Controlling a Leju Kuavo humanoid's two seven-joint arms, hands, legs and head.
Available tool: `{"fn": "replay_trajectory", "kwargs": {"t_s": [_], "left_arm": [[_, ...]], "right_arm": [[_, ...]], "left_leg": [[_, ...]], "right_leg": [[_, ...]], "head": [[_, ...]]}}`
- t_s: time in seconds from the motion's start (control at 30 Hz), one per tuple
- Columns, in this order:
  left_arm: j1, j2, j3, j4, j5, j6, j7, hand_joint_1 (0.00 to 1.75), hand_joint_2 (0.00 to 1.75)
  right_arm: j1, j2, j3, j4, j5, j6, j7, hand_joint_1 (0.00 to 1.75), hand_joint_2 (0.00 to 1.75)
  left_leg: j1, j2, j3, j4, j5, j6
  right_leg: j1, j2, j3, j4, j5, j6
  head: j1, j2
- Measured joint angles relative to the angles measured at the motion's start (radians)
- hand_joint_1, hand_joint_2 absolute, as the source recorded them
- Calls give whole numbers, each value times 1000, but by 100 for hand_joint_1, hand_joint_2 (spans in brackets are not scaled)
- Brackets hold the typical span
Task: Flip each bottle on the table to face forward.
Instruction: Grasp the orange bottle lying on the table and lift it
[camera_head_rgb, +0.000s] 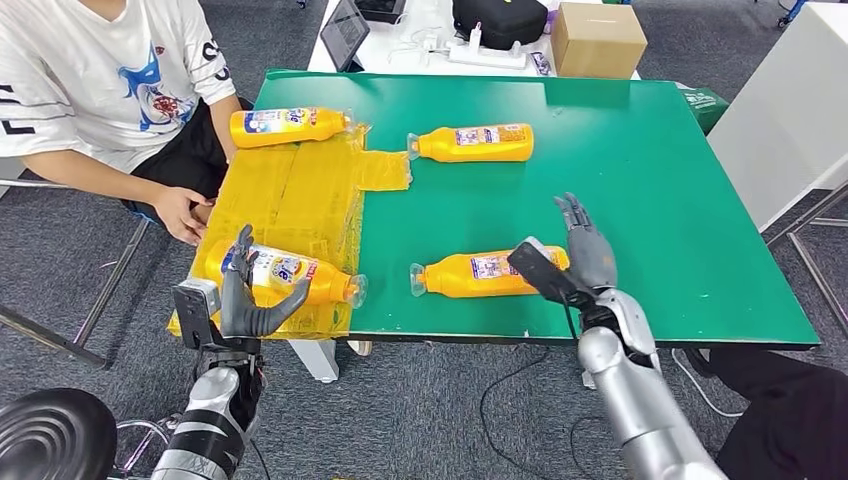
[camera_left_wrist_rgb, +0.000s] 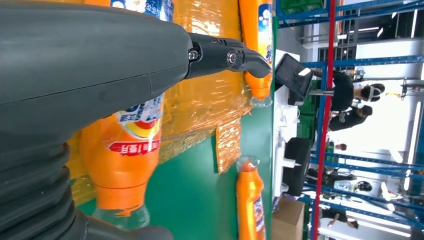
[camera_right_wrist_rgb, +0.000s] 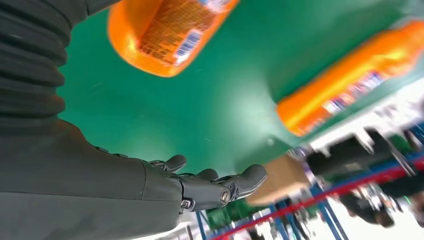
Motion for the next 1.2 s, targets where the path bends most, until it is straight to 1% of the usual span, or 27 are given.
{"fn": "replay_trajectory", "kwargs": {"t_s": [0.07, 0.17, 0.23, 0.3, 0.47, 0.6, 0.9, 1.0, 1.13, 1.2], "left_arm": [[-10, 0, -5, 15, -15, -1, -8, 0, 175], [-42, 0, -19, 52, -33, -5, -21, 0, 175], [-63, 0, -26, 78, -39, -10, -25, 0, 175], [-81, -2, -36, 103, -42, -12, -28, 0, 175], [-114, -7, -48, 153, -44, -14, -33, 0, 175], [-140, -12, -64, 191, -44, -15, -41, 0, 175], [-200, -23, -83, 282, -36, -28, -51, 0, 175], [-211, -23, -89, 309, -29, -34, -51, 0, 175], [-223, -23, -90, 341, -24, -27, -51, 0, 175], [-228, -23, -90, 354, -23, -26, -51, 0, 175]], "right_arm": [[-44, -3, -3, 80, -17, 52, -31, 0, 175], [-110, 2, -2, 220, -46, 122, -100, 0, 175], [-144, 12, -1, 299, -58, 153, -135, 0, 175], [-172, 23, 1, 367, -63, 167, -149, 0, 175], [-235, 44, 11, 489, -64, 186, -151, 0, 175], [-293, 64, 33, 566, -58, 217, -128, 0, 175], [-375, 104, 92, 671, -38, 294, -123, 0, 175], [-408, 108, 117, 696, -22, 362, -99, 0, 175], [-456, 108, 162, 725, -2, 491, -79, 0, 175], [-471, 108, 182, 734, 3, 514, -76, 0, 175]], "left_leg": [[0, 0, 0, 0, 0, 1], [0, -1, 0, 0, 2, 2], [0, -1, 0, 0, 2, 2], [1, -1, 0, 0, 2, 2], [1, 0, 0, 0, 2, 2], [1, 0, 0, 0, 2, 2], [1, 0, 0, 0, 3, 2], [1, 0, 0, 0, 3, 2], [1, 0, 0, 0, 3, 2], [1, 0, 0, 0, 3, 2]], "right_leg": [[0, 0, 0, 0, 1, 1], [0, 0, 0, 0, 1, 1], [1, -1, 0, 0, 1, 1], [1, 0, 0, 0, 1, 1], [1, 0, 0, 0, 1, 1], [1, 0, 0, 0, 1, 1], [1, 0, 0, 1, 2, 2], [1, 0, 0, 1, 2, 2], [1, 0, 0, 1, 2, 2], [1, 0, 0, 1, 2, 2]], "head": [[0, 0], [0, 0], [0, 0], [0, 0], [0, 0], [0, 0], [0, 0], [0, 0], [0, 0], [0, 0]]}}
